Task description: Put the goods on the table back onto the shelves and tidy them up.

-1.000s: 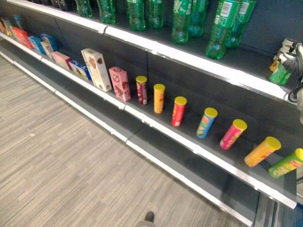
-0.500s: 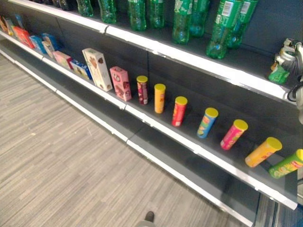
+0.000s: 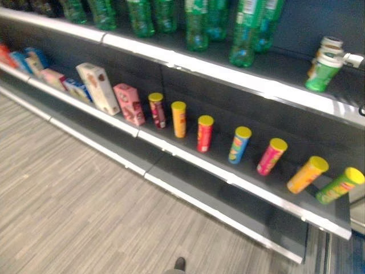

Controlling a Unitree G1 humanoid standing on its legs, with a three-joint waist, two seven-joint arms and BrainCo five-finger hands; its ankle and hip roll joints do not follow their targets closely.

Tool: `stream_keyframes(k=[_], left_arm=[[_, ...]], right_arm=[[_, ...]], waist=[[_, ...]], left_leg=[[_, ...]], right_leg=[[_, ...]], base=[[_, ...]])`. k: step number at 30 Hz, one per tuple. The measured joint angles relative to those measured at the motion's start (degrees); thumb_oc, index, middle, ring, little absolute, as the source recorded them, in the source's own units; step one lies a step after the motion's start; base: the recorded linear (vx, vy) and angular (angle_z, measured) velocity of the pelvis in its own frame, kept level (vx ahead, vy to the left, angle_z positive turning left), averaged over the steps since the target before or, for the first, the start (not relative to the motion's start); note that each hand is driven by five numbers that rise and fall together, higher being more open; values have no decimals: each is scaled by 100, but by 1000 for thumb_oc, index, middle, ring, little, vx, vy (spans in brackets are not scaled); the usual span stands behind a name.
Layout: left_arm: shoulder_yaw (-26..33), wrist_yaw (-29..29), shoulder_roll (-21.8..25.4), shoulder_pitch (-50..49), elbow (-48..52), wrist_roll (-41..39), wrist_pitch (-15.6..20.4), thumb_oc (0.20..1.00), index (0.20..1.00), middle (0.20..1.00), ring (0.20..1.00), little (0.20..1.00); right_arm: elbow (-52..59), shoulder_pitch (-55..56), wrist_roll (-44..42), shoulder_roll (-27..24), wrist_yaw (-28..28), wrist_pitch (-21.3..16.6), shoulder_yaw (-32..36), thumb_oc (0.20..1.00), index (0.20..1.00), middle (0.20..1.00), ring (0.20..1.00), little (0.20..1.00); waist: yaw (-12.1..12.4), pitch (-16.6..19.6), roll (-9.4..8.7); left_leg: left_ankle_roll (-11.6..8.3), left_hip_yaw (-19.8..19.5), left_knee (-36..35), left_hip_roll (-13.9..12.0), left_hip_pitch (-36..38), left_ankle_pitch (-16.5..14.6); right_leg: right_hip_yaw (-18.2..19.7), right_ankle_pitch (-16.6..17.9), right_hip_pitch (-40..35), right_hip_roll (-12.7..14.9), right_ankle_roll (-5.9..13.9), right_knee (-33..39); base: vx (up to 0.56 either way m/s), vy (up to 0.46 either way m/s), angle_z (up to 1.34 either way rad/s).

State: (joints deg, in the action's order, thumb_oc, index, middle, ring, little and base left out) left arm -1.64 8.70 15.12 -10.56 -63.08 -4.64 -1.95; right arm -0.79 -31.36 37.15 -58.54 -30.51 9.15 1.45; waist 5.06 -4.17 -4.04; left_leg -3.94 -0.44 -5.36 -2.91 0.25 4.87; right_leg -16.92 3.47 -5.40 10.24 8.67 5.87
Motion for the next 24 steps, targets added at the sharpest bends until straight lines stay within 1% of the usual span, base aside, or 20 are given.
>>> stream_keyframes(k=[1, 2, 3, 4, 5, 6, 7, 8, 10, 11, 14, 15, 16, 17, 19, 20, 21, 22, 23, 24], left_arm=[[11, 2, 8, 2, 46, 55, 5, 1000, 1000, 1000, 1000, 1000], [68, 3, -21, 0, 52, 90, 8, 1000, 1000, 1000, 1000, 1000], [133, 0, -82, -55, 25, 97, -11, 1000, 1000, 1000, 1000, 1000], [137, -16, -140, -127, 30, 100, -19, 1000, 1000, 1000, 1000, 1000], [129, -49, -154, -130, 28, 101, -18, 1000, 1000, 1000, 1000, 1000], [131, -120, -153, -116, 30, 102, -6, 1000, 1000, 1000, 1000, 1000], [135, -161, -149, -120, 29, 104, 10, 1000, 1000, 1000, 1000, 1000], [140, -351, -88, -91, 32, 106, 24, 1000, 1000, 1000, 1000, 1000], [134, -506, -33, 5, 20, 122, 52, 1000, 1000, 1000, 1000, 1000], [138, -624, 12, -39, 21, 155, 67, 1000, 1000, 1000, 1000, 1000], [123, -753, 27, -23, 34, 230, 98, 1000, 1000, 1000, 1000, 1000], [109, -865, 97, 35, 52, 321, 144, 1000, 1000, 1000, 1000, 1000], [141, -909, 111, -51, 94, 331, 169, 1000, 1000, 1000, 1000, 1000], [142, -916, 101, -52, 99, 337, 183, 1000, 1000, 1000, 1000, 1000], [96, -1006, 144, -40, 164, 373, 198, 1000, 1000, 1000, 1000, 1000], [95, -1034, 149, -45, 156, 373, 209, 1000, 1000, 1000, 1000, 1000], [75, -1110, 130, -38, 152, 374, 208, 1000, 1000, 1000, 1000, 1000], [73, -1143, 133, 7, 160, 374, 212, 1000, 1000, 1000, 1000, 1000], [23, -1176, 162, 82, 157, 376, 219, 1000, 1000, 1000, 1000, 1000], [-48, -1252, 188, 110, 154, 385, 248, 1000, 1000, 1000, 1000, 1000]], right_arm=[[549, 704, -46, 69, -41, -18, 665, 1000, 1000, 1000, 1000, 1000], [988, 1256, -280, 214, -56, -161, 1156, 1000, 1000, 1000, 1000, 1000], [1221, 1454, -572, 362, -30, -330, 1291, 1000, 1000, 1000, 1000, 1000], [1542, 1889, -1598, 600, 218, -808, 1550, 1000, 1000, 1000, 1000, 1000], [1653, 2120, -2292, 786, 445, -1101, 1653, 1000, 1000, 1000, 1000, 1000], [1642, 2304, -2975, 860, 753, -1349, 1686, 1000, 1000, 1000, 1000, 1000], [1583, 2370, -3343, 863, 948, -1454, 1640, 1000, 1000, 1000, 1000, 1000], [1449, 2733, -4951, 1095, 1925, -1819, 1690, 1000, 1000, 1000, 1000, 1000], [1393, 2994, -6177, 1565, 2701, -1973, 1653, 1000, 1000, 1000, 1000, 1000], [1394, 3220, -7013, 2069, 3321, -1909, 1515, 1000, 1000, 1000, 1000, 1000], [1432, 3564, -7813, 2141, 4094, -1765, 1302, 1000, 1000, 1000, 1000, 1000], [1458, 4130, -8264, 2255, 4620, -1623, 1006, 1000, 1000, 1000, 1000, 1000], [1485, 4349, -8334, 2234, 4869, -1312, 736, 1000, 1000, 1000, 1000, 1000], [1480, 4400, -8334, 2197, 5043, -1061, 587, 1000, 1000, 1000, 1000, 1000], [921, 4618, -8520, 2596, 5421, -1059, 466, 1000, 1000, 1000, 1000, 1000], [551, 4629, -8536, 2748, 5482, -969, 294, 1000, 1000, 1000, 1000, 1000], [107, 4745, -8527, 2778, 5533, -698, -15, 1000, 1000, 1000, 1000, 1000], [-182, 4887, -8521, 2831, 5625, -656, -139, 1000, 1000, 1000, 1000, 1000], [-912, 4888, -8348, 2813, 5781, -636, -476, 1000, 1000, 1000, 1000, 1000], [-1957, 4926, -7836, 2749, 5837, -265, -883, 1000, 1000, 1000, 1000, 1000]], waist=[[-5, -6, -11], [-63, -9, -8], [-193, -17, 9], [-307, -16, 25], [-389, -26, 8], [-449, -26, 19], [-477, -34, 21], [-546, -17, -1], [-618, 36, -22], [-626, 47, -47], [-686, 54, 10], [-681, 103, 3], [-633, 125, 5], [-685, 122, 22], [-785, 171, -4], [-781, 198, -16], [-794, 197, 40], [-816, 204, 35], [-823, 213, 29], [-803, 255, 70]], left_leg=[[-15, 3, -23, -15, -1, -11], [-14, 52, -22, -31, 6, -16], [-14, 124, -23, -45, 31, -37], [-25, 217, -24, -68, 41, -65], [-58, 287, -24, -84, 53, -89], [-66, 326, -24, -98, 77, -96], [-69, 340, -25, -108, 68, -102], [-75, 458, -25, -146, 100, -121], [-62, 520, -23, -177, 79, -143], [-62, 602, -25, -204, 74, -143], [-73, 653, -26, -190, 101, -146], [-88, 752, -25, -204, 113, -141], [-74, 759, -26, -209, 101, -153], [-71, 783, -25, -198, 101, -156], [-61, 845, -26, -200, 152, -146], [-63, 912, -27, -208, 203, -171], [-58, 934, -28, -201, 232, -209], [-56, 952, -27, -194, 232, -216], [-54, 1004, -27, -192, 270, -215], [-63, 1058, -28, -196, 304, -249]], right_leg=[[0, -3, 3, -14, -3, 0], [45, -3, 29, -24, -6, 4], [112, -4, 47, -28, -17, 4], [193, 4, 94, -41, -21, 4], [255, 5, 124, -54, -16, 4], [325, 8, 135, -66, -12, 4], [347, 11, 131, -68, -13, 4], [433, -4, 172, -74, -34, 6], [514, 2, 301, -97, -36, 5], [545, 29, 307, -114, -55, 5], [643, 68, 337, -101, -19, 4], [710, 60, 384, -111, -15, 5], [718, 67, 372, -116, -17, 5], [764, 86, 400, -108, -23, 5], [783, 90, 392, -106, -15, 4], [826, 90, 378, -113, -17, 5], [884, 85, 374, -100, -10, 7], [903, 84, 385, -90, -6, 6], [944, 89, 379, -90, -9, 6], [970, 88, 345, -89, -8, 6]], base=[[20, 1, -10], [-3, 0, -20], [1, 1, -39], [-6, 5, -44], [22, -6, -42], [11, 1, -28], [20, 7, -31], [8, 17, -34], [12, 6, -30], [21, 6, -24], [20, 4, -16], [31, -2, -17], [26, 4, -26], [30, 7, -14], [8, 5, -7], [-10, 4, -22], [-16, 7, -24], [-15, 5, -21], [-20, 2, -16], [-28, -12, -15]])
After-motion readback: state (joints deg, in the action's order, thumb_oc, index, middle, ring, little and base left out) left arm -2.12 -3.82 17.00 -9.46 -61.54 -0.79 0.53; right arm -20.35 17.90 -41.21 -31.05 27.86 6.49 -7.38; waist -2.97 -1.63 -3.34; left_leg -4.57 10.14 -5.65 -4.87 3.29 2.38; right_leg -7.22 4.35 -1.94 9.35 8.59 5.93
